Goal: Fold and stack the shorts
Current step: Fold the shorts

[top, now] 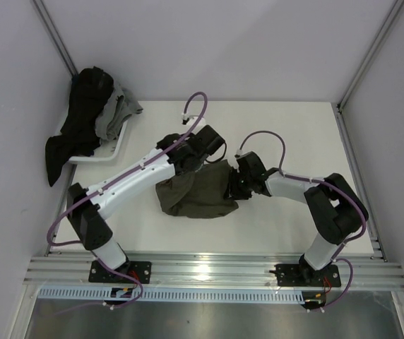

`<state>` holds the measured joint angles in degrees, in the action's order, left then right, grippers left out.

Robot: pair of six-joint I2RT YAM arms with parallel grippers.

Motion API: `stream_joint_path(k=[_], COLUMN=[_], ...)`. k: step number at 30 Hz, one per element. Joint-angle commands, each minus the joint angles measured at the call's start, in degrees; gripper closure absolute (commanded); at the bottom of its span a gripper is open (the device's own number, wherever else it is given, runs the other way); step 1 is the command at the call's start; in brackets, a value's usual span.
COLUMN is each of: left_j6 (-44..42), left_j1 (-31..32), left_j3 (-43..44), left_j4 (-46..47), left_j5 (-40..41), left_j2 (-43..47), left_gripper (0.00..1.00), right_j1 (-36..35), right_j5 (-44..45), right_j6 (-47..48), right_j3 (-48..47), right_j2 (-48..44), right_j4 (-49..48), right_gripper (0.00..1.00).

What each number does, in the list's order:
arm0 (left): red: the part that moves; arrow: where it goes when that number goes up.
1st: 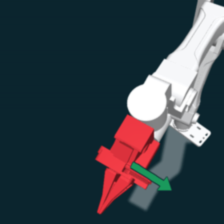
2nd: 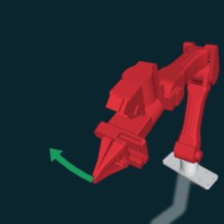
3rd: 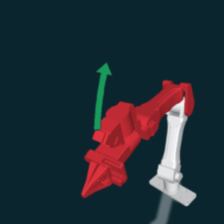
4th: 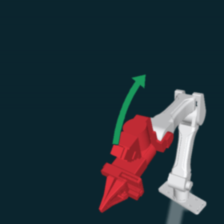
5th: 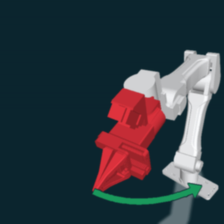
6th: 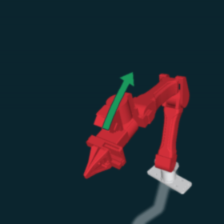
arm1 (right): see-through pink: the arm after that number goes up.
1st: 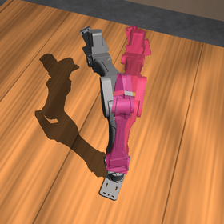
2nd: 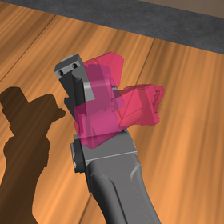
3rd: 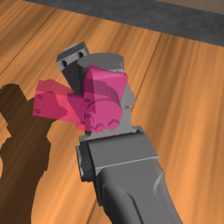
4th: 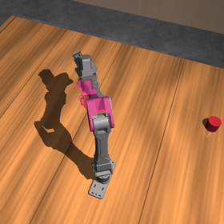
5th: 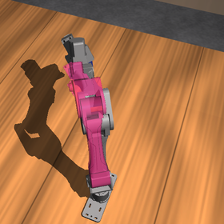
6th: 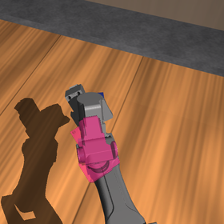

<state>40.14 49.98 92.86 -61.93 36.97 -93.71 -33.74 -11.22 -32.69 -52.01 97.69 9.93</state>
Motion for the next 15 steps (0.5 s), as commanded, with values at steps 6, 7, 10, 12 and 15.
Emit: stream_joint_path(k=[6, 7, 10, 12, 15], left_j6=[3.2, 3.7, 5.8, 7.5, 9.6], left_j1=[5.8, 6.4, 8.6, 9.3, 9.6], left_j3=[6.5, 7.5, 8.2, 8.1, 6.9], left_j4=[-1.3, -1.6, -1.6, -1.4, -0.2], left_j5=[5.0, 5.6, 7.0, 7.1, 7.4], left_j2=[-6.8, -7.5, -10.0, -11.7, -13.4], left_gripper=[1.00, 1.00, 1.00, 1.00, 1.00], right_j1=[-3.4, -3.4, -2.8, -1.6, -0.2], right_j5=[2.3, 2.3, 3.0, 4.2, 4.4], right_j6=[-4.4, -4.6, -6.2, -8.0, -10.1], right_j3=[6.1, 6.3, 7.6, 10.2, 13.0], right_j2=[-2.8, -3.0, -4.3, -6.4, -9.0], right_j4=[-0.8, -0.8, -1.1, -1.7, -4.5], right_gripper=[0.64, 0.63, 0.55, 0.52, 0.50])
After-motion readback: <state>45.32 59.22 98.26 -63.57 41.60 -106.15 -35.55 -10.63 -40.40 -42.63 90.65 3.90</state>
